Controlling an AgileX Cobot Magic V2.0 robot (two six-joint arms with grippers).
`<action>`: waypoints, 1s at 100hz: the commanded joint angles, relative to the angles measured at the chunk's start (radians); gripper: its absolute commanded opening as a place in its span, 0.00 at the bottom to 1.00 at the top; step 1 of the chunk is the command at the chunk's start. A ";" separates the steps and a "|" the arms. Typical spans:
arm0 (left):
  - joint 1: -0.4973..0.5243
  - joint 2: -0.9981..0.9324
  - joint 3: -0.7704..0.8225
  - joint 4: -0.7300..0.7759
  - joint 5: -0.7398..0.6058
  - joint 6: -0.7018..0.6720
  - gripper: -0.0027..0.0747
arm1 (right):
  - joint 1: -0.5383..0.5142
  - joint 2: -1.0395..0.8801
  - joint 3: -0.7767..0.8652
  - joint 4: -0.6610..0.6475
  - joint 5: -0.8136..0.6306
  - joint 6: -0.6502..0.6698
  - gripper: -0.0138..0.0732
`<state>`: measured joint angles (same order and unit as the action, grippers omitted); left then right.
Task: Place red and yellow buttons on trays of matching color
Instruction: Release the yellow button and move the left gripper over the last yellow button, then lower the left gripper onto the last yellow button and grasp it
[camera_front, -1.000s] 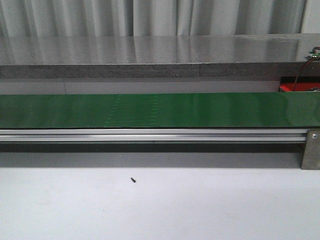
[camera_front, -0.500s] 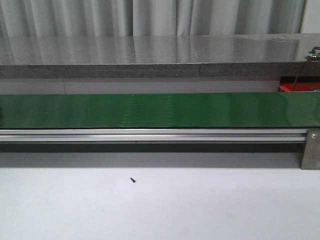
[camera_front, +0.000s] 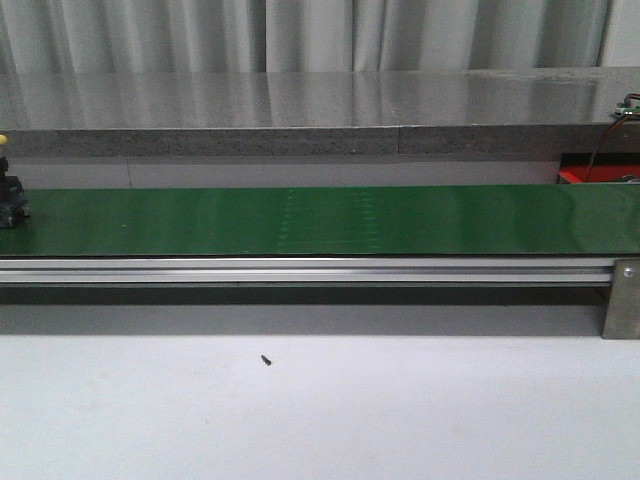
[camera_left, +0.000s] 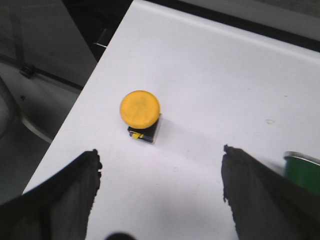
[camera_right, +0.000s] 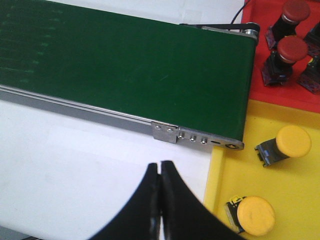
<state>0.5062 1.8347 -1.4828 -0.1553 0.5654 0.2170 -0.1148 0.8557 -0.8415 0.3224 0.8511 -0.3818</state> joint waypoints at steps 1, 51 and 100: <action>0.021 -0.006 -0.033 -0.005 -0.094 0.003 0.69 | 0.002 -0.011 -0.023 0.013 -0.054 -0.005 0.08; 0.022 0.167 -0.163 0.019 -0.117 0.004 0.69 | 0.002 -0.011 -0.023 0.013 -0.056 -0.005 0.08; 0.019 0.292 -0.313 0.028 -0.088 0.007 0.69 | 0.002 -0.011 -0.023 0.013 -0.081 -0.005 0.08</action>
<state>0.5269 2.1695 -1.7451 -0.1226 0.5123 0.2245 -0.1148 0.8557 -0.8415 0.3224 0.8327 -0.3818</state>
